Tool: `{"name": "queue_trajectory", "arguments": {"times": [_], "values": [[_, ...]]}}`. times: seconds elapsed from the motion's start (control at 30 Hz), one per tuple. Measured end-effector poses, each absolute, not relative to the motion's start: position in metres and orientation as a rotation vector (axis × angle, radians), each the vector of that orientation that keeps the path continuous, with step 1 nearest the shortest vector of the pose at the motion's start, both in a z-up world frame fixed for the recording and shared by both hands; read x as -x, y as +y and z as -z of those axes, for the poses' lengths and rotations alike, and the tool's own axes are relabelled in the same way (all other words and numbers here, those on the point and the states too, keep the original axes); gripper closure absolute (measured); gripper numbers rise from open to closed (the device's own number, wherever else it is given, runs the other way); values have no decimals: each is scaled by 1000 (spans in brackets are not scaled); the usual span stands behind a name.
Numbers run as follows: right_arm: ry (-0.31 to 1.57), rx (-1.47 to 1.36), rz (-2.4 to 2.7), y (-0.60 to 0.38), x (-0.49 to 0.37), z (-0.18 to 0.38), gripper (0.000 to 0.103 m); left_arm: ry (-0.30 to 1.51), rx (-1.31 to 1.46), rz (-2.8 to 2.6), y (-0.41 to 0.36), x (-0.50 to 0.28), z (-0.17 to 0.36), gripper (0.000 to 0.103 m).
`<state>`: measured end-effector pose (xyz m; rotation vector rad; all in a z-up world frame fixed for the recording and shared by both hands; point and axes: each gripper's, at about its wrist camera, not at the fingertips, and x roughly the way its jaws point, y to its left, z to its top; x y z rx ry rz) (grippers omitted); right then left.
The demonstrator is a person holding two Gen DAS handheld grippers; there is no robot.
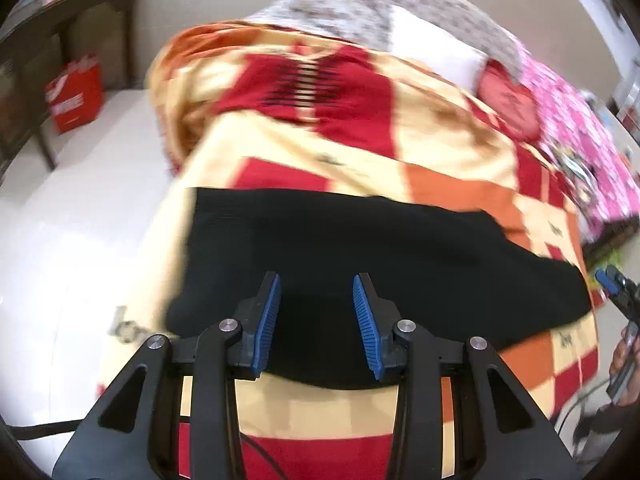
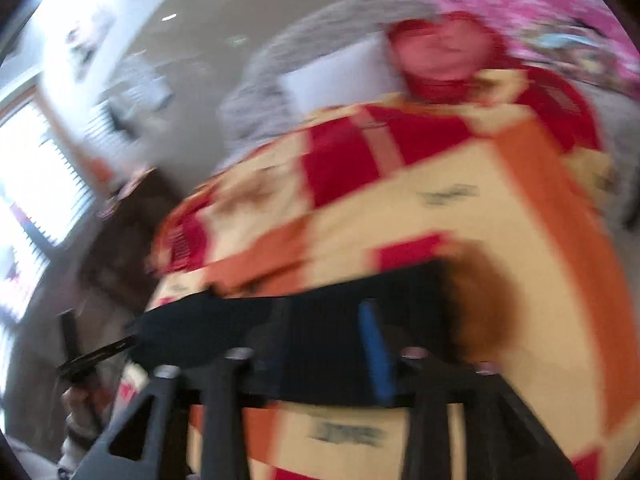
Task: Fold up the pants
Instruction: 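Move both grippers back over the folded black pants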
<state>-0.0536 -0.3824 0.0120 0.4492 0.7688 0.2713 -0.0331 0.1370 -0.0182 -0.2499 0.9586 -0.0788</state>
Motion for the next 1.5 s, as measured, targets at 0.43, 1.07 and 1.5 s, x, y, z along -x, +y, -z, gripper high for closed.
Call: {"name": "queue_trajectory", "arguments": {"times": [0.43,1.07,1.5], "values": [[1028,-238,-623,-160,-105,51,67,964,260,21,162,30,44,64],[904,-69,-604,-145,-83,16,91,893,233,-42,153,42,20,45],[979,146,-640,-89,-14,61,74,918,167,0,99,32,41,45]]}}
